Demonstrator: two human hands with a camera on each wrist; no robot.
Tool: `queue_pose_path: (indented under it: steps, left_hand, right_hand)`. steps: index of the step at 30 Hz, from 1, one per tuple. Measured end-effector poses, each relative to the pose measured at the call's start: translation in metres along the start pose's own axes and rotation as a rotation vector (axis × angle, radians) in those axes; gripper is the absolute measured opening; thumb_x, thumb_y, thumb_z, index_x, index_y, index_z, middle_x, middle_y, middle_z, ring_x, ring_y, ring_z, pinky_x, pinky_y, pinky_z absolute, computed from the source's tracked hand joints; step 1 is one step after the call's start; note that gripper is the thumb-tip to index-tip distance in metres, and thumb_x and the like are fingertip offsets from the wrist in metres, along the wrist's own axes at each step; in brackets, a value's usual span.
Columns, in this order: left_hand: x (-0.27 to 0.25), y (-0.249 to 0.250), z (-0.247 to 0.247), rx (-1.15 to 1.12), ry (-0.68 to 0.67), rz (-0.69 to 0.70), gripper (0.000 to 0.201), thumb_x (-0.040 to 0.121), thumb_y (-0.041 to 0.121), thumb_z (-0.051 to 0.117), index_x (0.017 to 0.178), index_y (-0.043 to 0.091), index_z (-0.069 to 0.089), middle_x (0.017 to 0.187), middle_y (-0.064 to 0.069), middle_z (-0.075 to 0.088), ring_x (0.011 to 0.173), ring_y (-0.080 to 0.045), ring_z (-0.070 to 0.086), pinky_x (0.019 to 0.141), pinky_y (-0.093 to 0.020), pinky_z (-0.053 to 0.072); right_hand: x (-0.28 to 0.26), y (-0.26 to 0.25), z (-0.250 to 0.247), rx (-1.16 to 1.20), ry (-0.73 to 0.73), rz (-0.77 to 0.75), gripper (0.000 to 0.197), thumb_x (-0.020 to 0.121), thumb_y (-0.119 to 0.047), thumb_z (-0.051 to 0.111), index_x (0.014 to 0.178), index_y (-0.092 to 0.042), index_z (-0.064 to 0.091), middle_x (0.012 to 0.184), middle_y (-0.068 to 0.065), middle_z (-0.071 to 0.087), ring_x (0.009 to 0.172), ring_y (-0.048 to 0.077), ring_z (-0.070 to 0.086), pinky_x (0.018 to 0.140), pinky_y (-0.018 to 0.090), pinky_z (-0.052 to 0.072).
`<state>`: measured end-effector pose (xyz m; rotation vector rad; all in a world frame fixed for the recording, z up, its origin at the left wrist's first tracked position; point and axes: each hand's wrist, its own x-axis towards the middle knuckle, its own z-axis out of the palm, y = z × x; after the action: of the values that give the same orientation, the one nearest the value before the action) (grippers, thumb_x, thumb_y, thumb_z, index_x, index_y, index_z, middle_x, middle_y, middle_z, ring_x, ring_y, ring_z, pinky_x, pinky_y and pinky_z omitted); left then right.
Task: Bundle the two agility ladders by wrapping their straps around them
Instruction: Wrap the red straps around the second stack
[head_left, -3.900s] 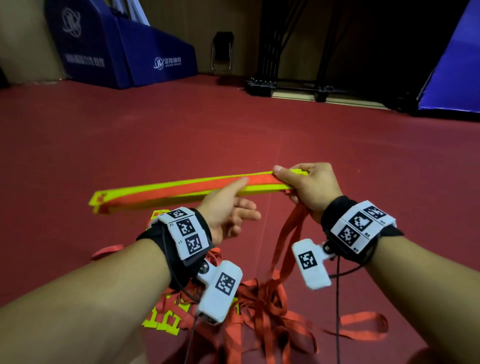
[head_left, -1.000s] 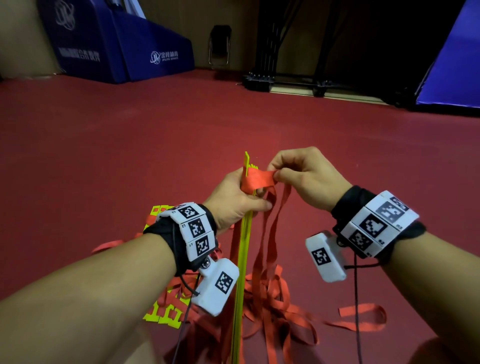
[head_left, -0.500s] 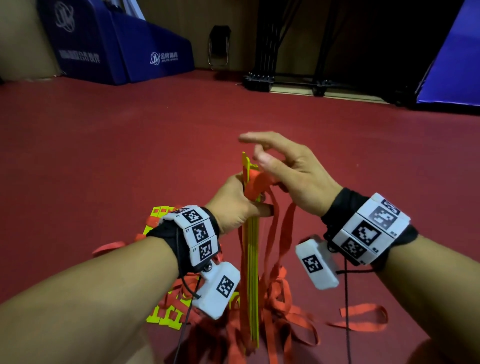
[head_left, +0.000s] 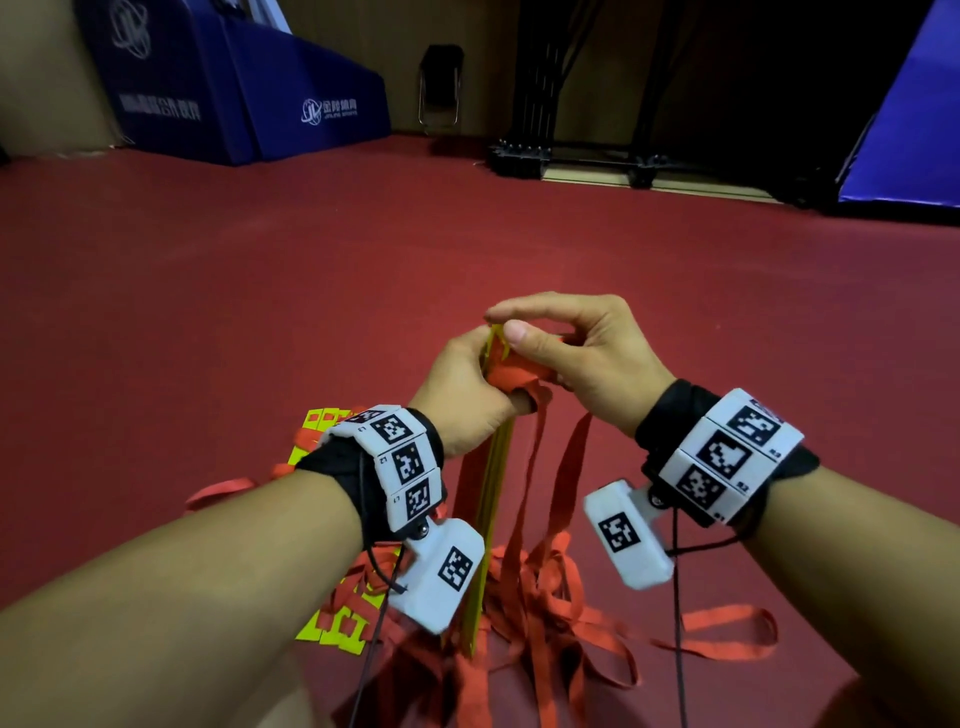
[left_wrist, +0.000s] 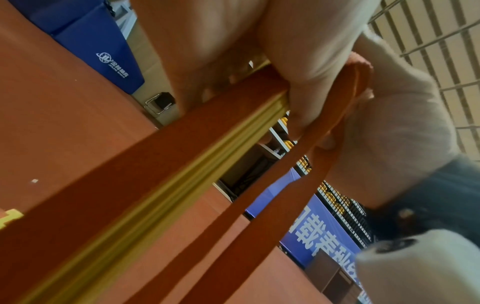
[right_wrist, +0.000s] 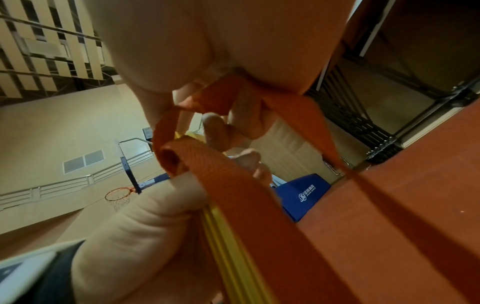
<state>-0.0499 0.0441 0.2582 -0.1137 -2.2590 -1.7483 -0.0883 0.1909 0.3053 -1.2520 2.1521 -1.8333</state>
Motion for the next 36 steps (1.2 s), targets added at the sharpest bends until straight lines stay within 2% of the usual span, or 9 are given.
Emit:
queue_pose_path:
  steps: [4,9,13,17,20,23,29,33,36]
  left_hand:
    - [-0.002,0.007,0.001,-0.005,0.028,0.045,0.054,0.07,0.004,0.089,0.111,0.016,0.056,0.079,0.014,0.072,0.074,0.002,0.069,0.067,-0.018,0.053]
    - [-0.002,0.009,0.002,-0.023,0.07,0.03,0.086,0.053,0.046,0.09,0.126,0.02,0.052,0.107,-0.003,0.075,0.099,-0.016,0.073,0.091,-0.047,0.059]
    - [-0.004,0.01,-0.001,-0.055,0.067,0.004,0.084,0.054,0.041,0.087,0.124,0.022,0.045,0.103,0.002,0.07,0.096,-0.018,0.072,0.084,-0.05,0.06]
    - [-0.002,0.008,-0.002,-0.024,0.087,-0.004,0.07,0.059,0.03,0.082,0.11,0.039,0.035,0.107,-0.004,0.064,0.078,-0.027,0.065,0.067,-0.063,0.057]
    - [0.001,0.005,-0.004,-0.058,0.164,-0.008,0.073,0.069,0.005,0.085,0.113,0.025,0.03,0.083,0.013,0.059,0.063,-0.008,0.057,0.061,-0.052,0.056]
    - [0.001,0.004,-0.004,-0.069,0.16,-0.016,0.073,0.066,0.006,0.084,0.113,0.023,0.03,0.085,0.009,0.05,0.066,-0.016,0.053,0.065,-0.063,0.056]
    - [0.004,0.002,-0.006,-0.047,0.214,-0.046,0.067,0.055,0.024,0.086,0.102,0.032,0.039,0.087,0.008,0.052,0.074,-0.023,0.056,0.064,-0.066,0.056]
    - [0.006,-0.002,-0.009,-0.04,0.228,-0.073,0.064,0.052,0.028,0.089,0.094,0.039,0.041,0.086,0.009,0.054,0.076,-0.021,0.058,0.066,-0.064,0.057]
    - [0.007,-0.003,-0.008,-0.034,0.227,-0.045,0.065,0.05,0.026,0.087,0.094,0.037,0.041,0.086,0.01,0.054,0.074,-0.012,0.055,0.07,-0.048,0.059]
  right_hand:
    - [0.003,0.002,0.0,-0.022,0.024,0.022,0.013,0.091,-0.02,0.07,0.102,-0.018,0.076,0.106,0.005,0.075,0.097,0.025,0.072,0.086,0.041,0.06]
    - [0.007,0.001,-0.002,-0.061,0.001,-0.002,0.013,0.091,-0.019,0.071,0.103,-0.018,0.077,0.111,0.008,0.068,0.105,0.02,0.067,0.096,0.046,0.055]
    - [0.004,-0.002,-0.006,-0.057,-0.13,0.02,0.028,0.086,-0.026,0.075,0.114,-0.025,0.072,0.11,0.015,0.072,0.102,0.038,0.068,0.093,0.053,0.054]
    - [0.005,0.008,-0.007,-0.35,-0.11,0.012,0.063,0.082,-0.05,0.074,0.136,-0.023,0.054,0.111,-0.004,0.068,0.101,0.019,0.067,0.092,0.044,0.054]
    - [0.006,0.013,-0.007,-0.447,-0.033,0.092,0.061,0.077,-0.066,0.071,0.117,-0.022,0.056,0.101,-0.009,0.066,0.093,0.015,0.065,0.086,0.045,0.053]
    - [0.006,0.01,-0.006,-0.481,-0.144,0.163,0.06,0.077,-0.079,0.058,0.086,-0.02,0.064,0.073,-0.004,0.063,0.065,0.013,0.055,0.065,0.044,0.048]
    - [0.008,0.006,-0.008,-0.385,-0.175,0.042,0.042,0.096,-0.046,0.059,0.072,-0.011,0.061,0.06,-0.008,0.049,0.057,0.007,0.041,0.058,0.03,0.034]
    - [0.009,0.003,-0.012,-0.273,-0.214,0.033,0.035,0.097,-0.032,0.061,0.078,-0.003,0.064,0.069,0.004,0.055,0.066,0.014,0.044,0.064,0.033,0.036]
    - [0.009,0.001,-0.016,-0.26,-0.246,0.063,0.021,0.097,-0.024,0.064,0.081,-0.009,0.061,0.071,0.007,0.065,0.066,0.017,0.053,0.066,0.034,0.041]
